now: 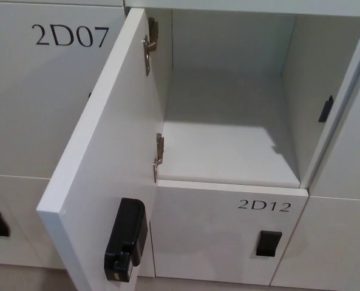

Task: The robot uses its left hand to push the door of an open cabinet towards the right and closes it

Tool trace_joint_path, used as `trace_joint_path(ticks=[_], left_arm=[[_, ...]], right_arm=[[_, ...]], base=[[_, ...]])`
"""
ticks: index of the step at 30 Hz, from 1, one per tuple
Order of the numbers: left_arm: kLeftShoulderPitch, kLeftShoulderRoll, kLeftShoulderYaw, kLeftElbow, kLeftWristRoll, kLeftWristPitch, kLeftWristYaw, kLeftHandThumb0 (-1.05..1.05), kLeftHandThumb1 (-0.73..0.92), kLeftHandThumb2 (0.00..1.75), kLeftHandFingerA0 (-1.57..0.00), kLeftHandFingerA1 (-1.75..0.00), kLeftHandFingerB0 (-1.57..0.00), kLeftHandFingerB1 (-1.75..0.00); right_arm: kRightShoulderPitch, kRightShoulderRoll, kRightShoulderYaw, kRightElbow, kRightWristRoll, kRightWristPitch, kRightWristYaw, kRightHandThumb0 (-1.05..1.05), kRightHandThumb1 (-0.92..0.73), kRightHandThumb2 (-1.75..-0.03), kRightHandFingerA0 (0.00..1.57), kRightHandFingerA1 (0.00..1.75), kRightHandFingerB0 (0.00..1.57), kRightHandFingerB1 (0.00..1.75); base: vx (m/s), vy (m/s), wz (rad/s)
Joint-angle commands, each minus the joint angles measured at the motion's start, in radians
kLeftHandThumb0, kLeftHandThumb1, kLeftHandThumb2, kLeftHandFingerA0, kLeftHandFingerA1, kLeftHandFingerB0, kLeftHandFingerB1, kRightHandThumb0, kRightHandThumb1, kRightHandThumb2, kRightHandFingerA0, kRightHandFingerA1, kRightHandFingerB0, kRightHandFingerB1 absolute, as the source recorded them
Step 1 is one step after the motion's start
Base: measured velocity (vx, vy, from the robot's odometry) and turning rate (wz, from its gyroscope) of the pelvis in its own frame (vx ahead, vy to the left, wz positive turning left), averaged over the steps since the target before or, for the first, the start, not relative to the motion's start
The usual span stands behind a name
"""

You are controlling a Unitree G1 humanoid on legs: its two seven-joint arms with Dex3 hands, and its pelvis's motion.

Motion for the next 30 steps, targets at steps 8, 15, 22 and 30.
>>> trace_joint_path(ticks=[8,15,22,30], left_arm=[[-0.046,0.045,0.009,0.053,-0.009,-0.191,0.036,-0.71,0.89,0.68,-0.36,-0.34,-0.26,-0.30],[-0.142,0.036,0.002,0.032,-0.008,-0.208,0.043,-0.71,0.88,0.68,-0.29,-0.32,-0.21,-0.28],[-0.331,0.061,-0.110,-0.121,0.119,-0.190,0.109,-0.68,0.90,0.67,-0.26,-0.31,-0.22,-0.29],[-0.544,0.010,-0.263,-0.457,0.237,-0.041,0.021,-0.65,0.89,0.67,-0.32,-0.37,-0.25,-0.31]], right_arm=[[-0.068,-0.009,-0.011,0.066,-0.002,-0.112,-0.057,-0.60,-0.88,-0.66,0.37,0.38,0.29,0.32],[-0.089,-0.021,-0.007,0.080,-0.007,-0.118,-0.053,-0.59,-0.89,-0.66,0.39,0.39,0.29,0.33],[-0.095,-0.020,-0.012,0.086,-0.002,-0.111,-0.051,-0.59,-0.89,-0.66,0.38,0.39,0.28,0.33],[-0.098,-0.020,-0.002,0.087,-0.012,-0.104,-0.064,-0.59,-0.89,-0.66,0.40,0.40,0.30,0.34]], base=[[0.00,0.000,0.00],[0.00,0.000,0.00],[0.00,0.000,0.00],[0.00,0.000,0.00]])
